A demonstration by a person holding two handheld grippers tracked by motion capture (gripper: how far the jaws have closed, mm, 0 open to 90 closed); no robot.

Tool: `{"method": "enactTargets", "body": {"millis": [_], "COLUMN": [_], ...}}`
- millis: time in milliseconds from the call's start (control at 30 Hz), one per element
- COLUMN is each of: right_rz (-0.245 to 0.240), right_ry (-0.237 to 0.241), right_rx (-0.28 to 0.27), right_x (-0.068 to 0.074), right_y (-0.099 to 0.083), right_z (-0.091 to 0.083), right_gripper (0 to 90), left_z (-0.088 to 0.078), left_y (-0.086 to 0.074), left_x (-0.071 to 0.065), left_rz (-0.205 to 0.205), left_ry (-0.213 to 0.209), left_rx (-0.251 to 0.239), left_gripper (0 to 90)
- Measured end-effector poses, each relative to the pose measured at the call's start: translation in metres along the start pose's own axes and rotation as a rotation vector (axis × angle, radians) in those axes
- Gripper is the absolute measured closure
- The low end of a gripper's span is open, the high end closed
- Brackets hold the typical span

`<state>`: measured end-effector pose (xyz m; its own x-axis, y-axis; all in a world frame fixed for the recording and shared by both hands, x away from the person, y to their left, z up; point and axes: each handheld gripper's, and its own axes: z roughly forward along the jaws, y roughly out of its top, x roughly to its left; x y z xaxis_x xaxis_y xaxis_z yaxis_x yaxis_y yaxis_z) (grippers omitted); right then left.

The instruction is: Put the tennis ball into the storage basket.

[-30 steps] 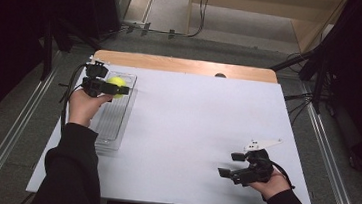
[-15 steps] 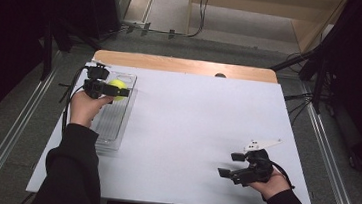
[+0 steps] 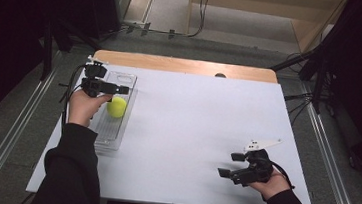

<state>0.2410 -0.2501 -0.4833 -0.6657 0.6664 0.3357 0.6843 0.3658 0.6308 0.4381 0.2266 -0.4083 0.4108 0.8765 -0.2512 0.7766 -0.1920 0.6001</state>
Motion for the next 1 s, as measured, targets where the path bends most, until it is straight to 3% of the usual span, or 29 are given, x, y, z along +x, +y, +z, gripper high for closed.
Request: {"method": "enactTargets", "body": {"millis": [200, 533, 767, 1000], "right_rz": [0.004, 0.000, -0.001, -0.002], "right_ry": [-0.002, -0.001, 0.000, -0.001], "right_rx": [0.002, 0.001, 0.005, 0.002], "right_x": [-0.001, 0.000, 0.000, 0.001], "right_y": [-0.001, -0.001, 0.000, 0.000], "right_z": [-0.001, -0.001, 0.000, 0.000], "right_gripper": [12.7, 12.7, 12.7, 12.7], "left_z": [-0.005, -0.006, -0.006, -0.004], "left_y": [0.004, 0.009, 0.011, 0.012], "left_x": [-0.004, -0.020, -0.027, -0.040], "left_rz": [0.004, 0.039, 0.041, 0.079], "left_ry": [-0.003, -0.059, -0.109, -0.148], "left_rx": [-0.010, 0.005, 0.006, 0.023], "left_gripper": [20.8, 20.9, 21.0, 21.0]}}
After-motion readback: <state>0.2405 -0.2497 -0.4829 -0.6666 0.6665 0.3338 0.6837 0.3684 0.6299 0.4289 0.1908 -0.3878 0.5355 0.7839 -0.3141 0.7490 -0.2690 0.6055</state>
